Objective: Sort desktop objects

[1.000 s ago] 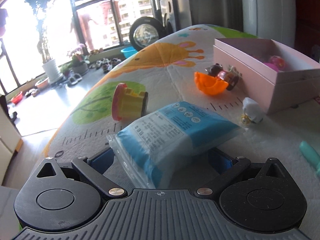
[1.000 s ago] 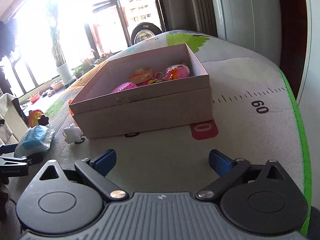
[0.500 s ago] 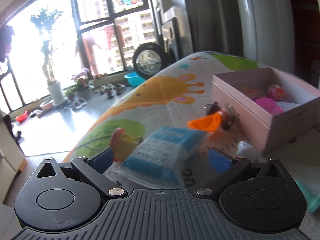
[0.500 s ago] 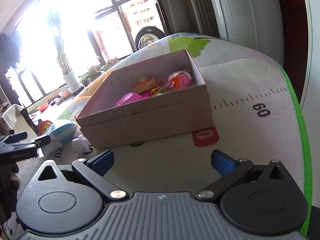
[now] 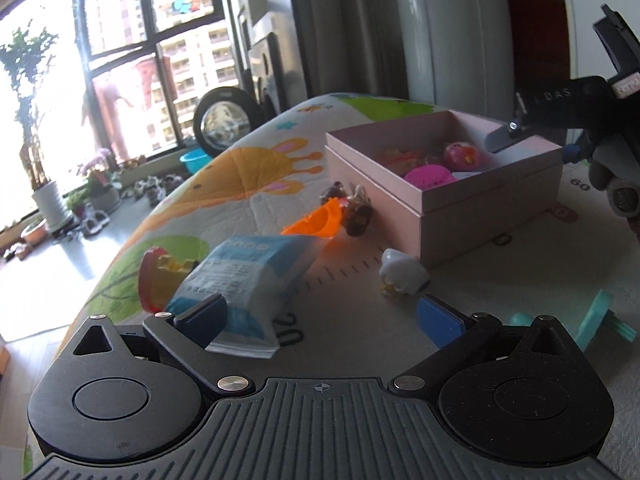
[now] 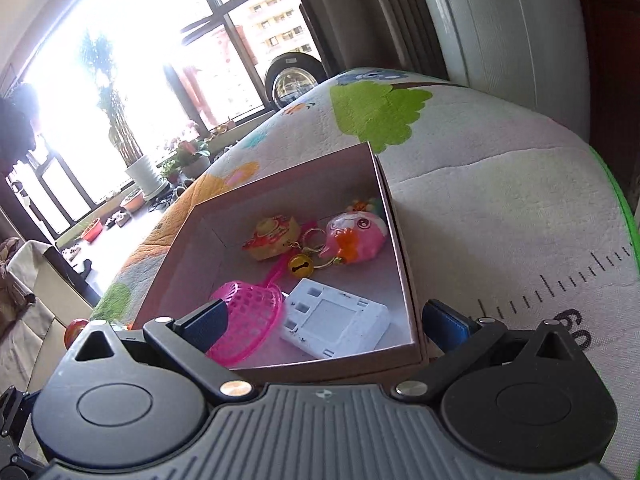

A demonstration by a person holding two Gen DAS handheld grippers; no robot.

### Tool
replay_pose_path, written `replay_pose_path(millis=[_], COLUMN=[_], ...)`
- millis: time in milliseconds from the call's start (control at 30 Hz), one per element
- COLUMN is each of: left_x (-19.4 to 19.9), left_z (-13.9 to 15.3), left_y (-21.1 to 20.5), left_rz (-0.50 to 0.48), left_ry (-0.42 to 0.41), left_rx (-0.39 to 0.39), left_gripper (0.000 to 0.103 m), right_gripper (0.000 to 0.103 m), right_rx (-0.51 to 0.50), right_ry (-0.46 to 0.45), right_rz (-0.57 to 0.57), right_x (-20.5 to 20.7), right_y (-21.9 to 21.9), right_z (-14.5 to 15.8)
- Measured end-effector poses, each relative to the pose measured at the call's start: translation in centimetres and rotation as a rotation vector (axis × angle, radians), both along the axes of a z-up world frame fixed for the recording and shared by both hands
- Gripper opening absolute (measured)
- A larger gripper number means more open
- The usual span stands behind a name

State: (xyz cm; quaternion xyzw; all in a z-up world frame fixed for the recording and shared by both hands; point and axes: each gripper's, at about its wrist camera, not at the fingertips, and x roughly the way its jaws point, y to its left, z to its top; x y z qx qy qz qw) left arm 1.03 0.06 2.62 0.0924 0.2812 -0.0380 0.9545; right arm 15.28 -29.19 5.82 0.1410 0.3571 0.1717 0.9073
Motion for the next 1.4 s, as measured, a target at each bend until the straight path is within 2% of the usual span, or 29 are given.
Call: replay_pose_path(millis=[167, 300, 367, 500, 533, 567, 633, 667, 733, 767, 1000, 1067, 1200, 1300, 1400], left_x=[1.5, 3.5, 4.7, 7.2, 7.6, 7.8, 8.3, 8.4, 8.5, 8.5, 7.0, 5.5, 1.7, -0.3, -2.1], left_z=[0.9, 1.4, 1.4, 0.8, 0.7, 0.6, 0.4, 0.3, 0.2, 0.2, 1.1, 2.3, 4.0, 3.1, 0.3], left_y=[3.7, 7.3, 8.9, 11.1, 11.2, 11.2, 10.9, 10.6, 9.9, 9.5, 7.6, 6.5, 3.1, 0.2, -2.7], left_rz=[0.216, 0.375, 0.412, 0.441, 0.438, 0.428, 0.407, 0.396, 0.372, 0.356, 0.297, 0.27, 0.12, -0.005, -0.129], left_ry=[-0.035, -0.036, -0.01, 0.07, 0.08, 0.087, 0.099, 0.102, 0.096, 0.089, 0.002, -0.068, -0.188, -0.174, -0.157], left_rx=[-0.065, -0.09, -0.126, -0.21, -0.218, -0.221, -0.212, -0.202, -0.17, -0.15, -0.019, 0.036, 0.146, 0.217, 0.365], left_gripper=[0.103, 0.103, 0.103, 0.103, 0.099, 0.095, 0.078, 0.074, 0.056, 0.052, 0.047, 0.047, 0.047, 0.047, 0.047], right_gripper=[0.103, 0.103, 0.103, 0.103, 0.103, 0.103, 0.103, 0.103, 0.103, 0.103, 0.103, 0.103, 0.103, 0.103, 0.103], right_rx=[0.011, -0.063, -0.092, -0.109, -0.118, -0.126, -0.142, -0.151, -0.153, -0.152, -0.156, -0.157, -0.168, -0.173, -0.168], right_ry=[0.001, -0.079, -0.112, -0.106, -0.101, -0.095, -0.076, -0.065, -0.074, -0.08, -0.065, -0.065, -0.065, -0.066, -0.067], right_rz=[0.156, 0.154, 0.155, 0.159, 0.152, 0.145, 0.135, 0.127, 0.122, 0.123, 0.122, 0.12, 0.119, 0.119, 0.115], right_x=[-1.3, -4.3, -6.4, -9.0, -9.4, -9.7, -10.0, -10.1, -10.1, -10.1, -9.9, -9.9, -9.9, -9.9, -9.9], right_y=[1.7, 2.6, 2.8, 3.1, 3.1, 3.2, 3.2, 3.3, 3.3, 3.3, 3.5, 3.5, 3.7, 3.8, 3.7], right_z=[0.0, 0.3, 0.2, -0.8, -1.2, -1.6, -2.5, -3.0, -3.0, -2.9, -3.3, -3.2, -3.2, -3.2, -3.3])
